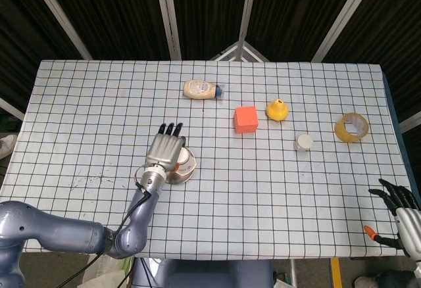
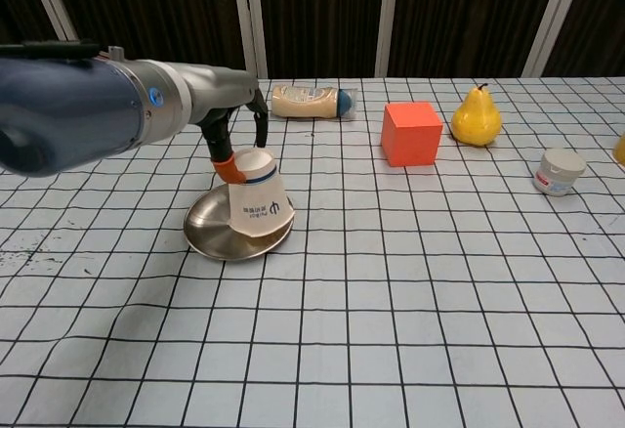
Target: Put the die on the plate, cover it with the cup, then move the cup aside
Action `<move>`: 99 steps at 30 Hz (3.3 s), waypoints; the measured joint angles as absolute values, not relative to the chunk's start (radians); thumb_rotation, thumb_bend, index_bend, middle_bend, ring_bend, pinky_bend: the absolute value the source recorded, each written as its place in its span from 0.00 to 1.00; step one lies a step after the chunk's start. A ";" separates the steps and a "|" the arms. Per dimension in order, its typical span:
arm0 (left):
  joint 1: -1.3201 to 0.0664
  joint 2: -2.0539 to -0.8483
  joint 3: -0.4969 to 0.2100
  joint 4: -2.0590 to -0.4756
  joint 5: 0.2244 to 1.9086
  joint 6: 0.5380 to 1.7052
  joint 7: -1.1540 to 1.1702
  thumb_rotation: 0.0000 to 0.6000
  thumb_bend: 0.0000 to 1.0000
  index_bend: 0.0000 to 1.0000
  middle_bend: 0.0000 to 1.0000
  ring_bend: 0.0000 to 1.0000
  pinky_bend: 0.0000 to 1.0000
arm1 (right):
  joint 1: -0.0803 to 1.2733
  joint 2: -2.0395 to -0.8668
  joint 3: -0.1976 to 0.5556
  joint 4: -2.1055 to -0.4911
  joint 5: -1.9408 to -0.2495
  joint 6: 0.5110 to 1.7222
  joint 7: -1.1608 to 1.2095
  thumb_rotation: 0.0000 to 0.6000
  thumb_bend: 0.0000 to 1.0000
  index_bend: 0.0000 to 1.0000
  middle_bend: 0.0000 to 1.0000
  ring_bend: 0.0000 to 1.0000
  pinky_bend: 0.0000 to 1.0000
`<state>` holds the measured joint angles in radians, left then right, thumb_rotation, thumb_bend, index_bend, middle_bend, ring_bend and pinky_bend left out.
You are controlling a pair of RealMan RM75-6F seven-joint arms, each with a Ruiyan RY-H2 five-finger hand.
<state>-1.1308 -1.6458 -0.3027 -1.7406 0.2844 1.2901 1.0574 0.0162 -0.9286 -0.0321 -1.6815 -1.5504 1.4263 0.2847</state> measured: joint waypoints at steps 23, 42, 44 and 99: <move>-1.140 -1.675 -0.235 -1.702 0.353 1.277 1.070 1.00 0.48 0.46 0.01 0.00 0.00 | 0.019 -0.928 -0.033 -1.672 -1.550 1.421 0.315 1.00 0.23 0.23 0.09 0.09 0.00; -1.108 -1.665 -0.174 -1.694 0.433 1.223 1.028 1.00 0.51 0.48 0.02 0.00 0.00 | 0.020 -0.925 -0.034 -1.675 -1.555 1.420 0.326 1.00 0.23 0.23 0.09 0.09 0.00; -1.104 -1.660 -0.171 -1.699 0.431 1.223 1.027 1.00 0.51 0.48 0.02 0.00 0.00 | 0.020 -0.925 -0.034 -1.675 -1.555 1.421 0.326 1.00 0.23 0.23 0.09 0.09 0.00; -1.048 -1.624 -0.195 -1.733 0.425 1.148 0.885 1.00 0.52 0.53 0.04 0.00 0.00 | 0.024 -0.920 -0.040 -1.690 -1.558 1.408 0.322 1.00 0.23 0.23 0.09 0.09 0.00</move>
